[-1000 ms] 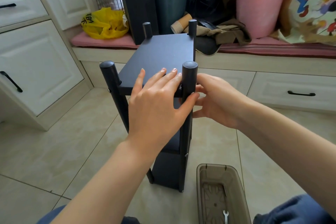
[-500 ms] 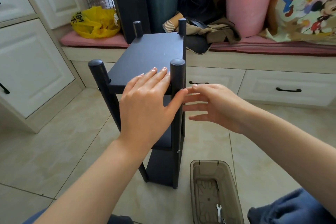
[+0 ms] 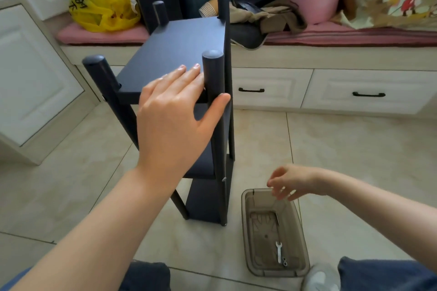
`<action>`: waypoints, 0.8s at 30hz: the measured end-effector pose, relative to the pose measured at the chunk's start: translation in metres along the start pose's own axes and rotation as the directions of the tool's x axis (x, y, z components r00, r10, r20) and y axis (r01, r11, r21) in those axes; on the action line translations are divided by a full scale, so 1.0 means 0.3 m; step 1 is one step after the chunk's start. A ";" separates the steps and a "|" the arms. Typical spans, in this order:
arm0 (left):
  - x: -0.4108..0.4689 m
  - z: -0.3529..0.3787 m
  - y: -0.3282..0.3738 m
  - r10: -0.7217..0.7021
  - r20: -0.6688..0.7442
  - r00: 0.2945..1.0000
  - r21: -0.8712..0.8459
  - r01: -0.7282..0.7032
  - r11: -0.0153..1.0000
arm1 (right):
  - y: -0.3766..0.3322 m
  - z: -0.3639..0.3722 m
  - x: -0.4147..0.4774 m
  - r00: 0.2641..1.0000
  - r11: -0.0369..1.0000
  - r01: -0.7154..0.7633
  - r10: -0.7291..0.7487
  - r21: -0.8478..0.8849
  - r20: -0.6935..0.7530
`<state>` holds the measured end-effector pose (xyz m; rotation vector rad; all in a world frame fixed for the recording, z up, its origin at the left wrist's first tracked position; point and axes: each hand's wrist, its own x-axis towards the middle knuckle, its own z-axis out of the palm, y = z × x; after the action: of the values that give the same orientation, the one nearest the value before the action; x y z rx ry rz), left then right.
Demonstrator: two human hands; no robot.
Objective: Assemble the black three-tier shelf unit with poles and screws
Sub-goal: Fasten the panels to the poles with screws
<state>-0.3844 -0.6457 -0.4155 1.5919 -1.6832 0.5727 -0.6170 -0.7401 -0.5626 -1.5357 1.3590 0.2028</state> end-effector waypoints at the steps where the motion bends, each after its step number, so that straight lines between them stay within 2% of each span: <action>1: -0.001 0.000 -0.002 -0.002 0.002 1.000 -0.007 0.002 1.000 | 0.032 0.028 0.032 0.999 0.999 -0.033 0.034 -0.034 0.020; 8: -0.001 0.003 -0.001 -0.019 0.018 1.000 -0.043 0.019 0.999 | 0.245 0.245 0.226 0.980 0.974 -0.200 0.200 -0.103 -0.008; 11: -0.001 0.006 0.006 -0.025 0.015 1.000 -0.049 0.026 0.998 | 0.325 0.342 0.269 0.973 0.929 -0.221 0.233 -0.298 0.005; 13: -0.001 0.008 0.010 -0.021 0.016 1.000 -0.053 0.022 0.998 | 0.370 0.404 0.291 0.961 0.896 -0.244 0.275 -0.370 0.031; 19: 0.005 0.016 0.021 -0.013 0.011 1.000 -0.056 0.014 0.998 | 0.441 0.537 0.319 0.977 0.839 -0.182 0.211 -0.513 -0.001; 24: 0.003 0.019 0.024 -0.009 -0.002 1.000 -0.071 0.009 0.997 | 0.478 0.573 0.334 0.977 0.788 -0.200 0.208 -0.582 -0.054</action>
<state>-0.3924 -0.6498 -0.4172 1.5470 -1.6750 0.5045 -0.6168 -0.6501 -0.7910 -1.8741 1.5360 0.8372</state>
